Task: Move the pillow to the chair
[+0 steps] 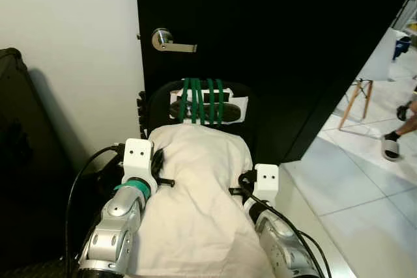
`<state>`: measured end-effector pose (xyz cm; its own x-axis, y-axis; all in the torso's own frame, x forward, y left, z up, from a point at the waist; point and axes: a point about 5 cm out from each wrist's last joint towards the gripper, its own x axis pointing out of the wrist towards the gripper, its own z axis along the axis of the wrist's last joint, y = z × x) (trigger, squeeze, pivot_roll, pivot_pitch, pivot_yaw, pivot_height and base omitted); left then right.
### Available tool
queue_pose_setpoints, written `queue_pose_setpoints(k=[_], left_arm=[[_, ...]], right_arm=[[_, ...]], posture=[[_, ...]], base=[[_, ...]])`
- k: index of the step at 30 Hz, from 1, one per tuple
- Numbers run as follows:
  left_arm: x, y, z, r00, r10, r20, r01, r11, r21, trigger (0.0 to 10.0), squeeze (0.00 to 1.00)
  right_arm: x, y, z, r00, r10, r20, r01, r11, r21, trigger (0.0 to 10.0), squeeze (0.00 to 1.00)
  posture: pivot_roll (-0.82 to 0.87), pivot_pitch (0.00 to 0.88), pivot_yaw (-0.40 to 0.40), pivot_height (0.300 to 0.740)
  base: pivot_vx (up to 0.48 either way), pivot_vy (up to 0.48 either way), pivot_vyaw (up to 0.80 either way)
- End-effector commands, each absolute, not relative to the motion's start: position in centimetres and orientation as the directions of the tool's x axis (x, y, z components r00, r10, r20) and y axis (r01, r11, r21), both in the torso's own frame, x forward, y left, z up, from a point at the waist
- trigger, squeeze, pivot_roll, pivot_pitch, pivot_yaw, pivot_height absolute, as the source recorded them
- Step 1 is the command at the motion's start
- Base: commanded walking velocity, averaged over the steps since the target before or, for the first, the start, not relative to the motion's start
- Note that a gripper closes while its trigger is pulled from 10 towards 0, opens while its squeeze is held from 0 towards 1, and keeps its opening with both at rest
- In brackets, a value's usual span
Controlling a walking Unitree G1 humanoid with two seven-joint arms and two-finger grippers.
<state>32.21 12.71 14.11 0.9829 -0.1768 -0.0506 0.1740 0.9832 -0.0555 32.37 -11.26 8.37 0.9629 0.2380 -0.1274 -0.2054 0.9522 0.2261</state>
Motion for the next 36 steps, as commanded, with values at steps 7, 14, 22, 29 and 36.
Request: queue_pose_setpoints(k=[7,14,22,29,36], left_arm=[[32.2,11.6,14.5,0.976,-0.217,-0.033,0.216,0.975,-0.046,10.0,0.0],[32.4,12.2,13.9,0.976,-0.208,-0.059,0.207,0.978,-0.028,10.0,0.0],[32.6,12.7,13.3,0.979,-0.188,-0.081,0.187,0.982,-0.019,10.0,0.0],[32.3,12.1,13.0,0.976,-0.208,-0.068,0.207,0.978,-0.029,10.0,0.0],[32.1,12.4,12.7,0.977,-0.194,-0.084,0.193,0.981,-0.01,10.0,0.0]], right_arm=[[32.4,-11.1,8.3,0.964,0.238,-0.117,-0.207,0.952,0.225,10.0,0.0],[33.0,-11.0,8.3,0.965,0.233,-0.122,-0.2,0.952,0.233,10.0,0.0],[33.3,-11.1,8.2,0.961,0.237,-0.141,-0.203,0.955,0.218,10.0,0.0],[33.5,-11.4,8.2,0.96,0.24,-0.145,-0.208,0.956,0.205,10.0,0.0],[33.4,-11.4,8.1,0.959,0.241,-0.149,-0.209,0.956,0.205,10.0,0.0]], posture=[[0.06,0.002,0.007,0.74],[0.08,0.0,0.01,0.74],[0.07,0.0,-0.002,0.74],[0.06,0.0,-0.012,0.74],[0.06,0.0,-0.015,0.74]], base=[[0.206,0.0,0.0],[0.069,0.0,0.0],[0.0,0.0,0.0],[0.071,0.0,0.0],[0.0,0.0,0.0]])
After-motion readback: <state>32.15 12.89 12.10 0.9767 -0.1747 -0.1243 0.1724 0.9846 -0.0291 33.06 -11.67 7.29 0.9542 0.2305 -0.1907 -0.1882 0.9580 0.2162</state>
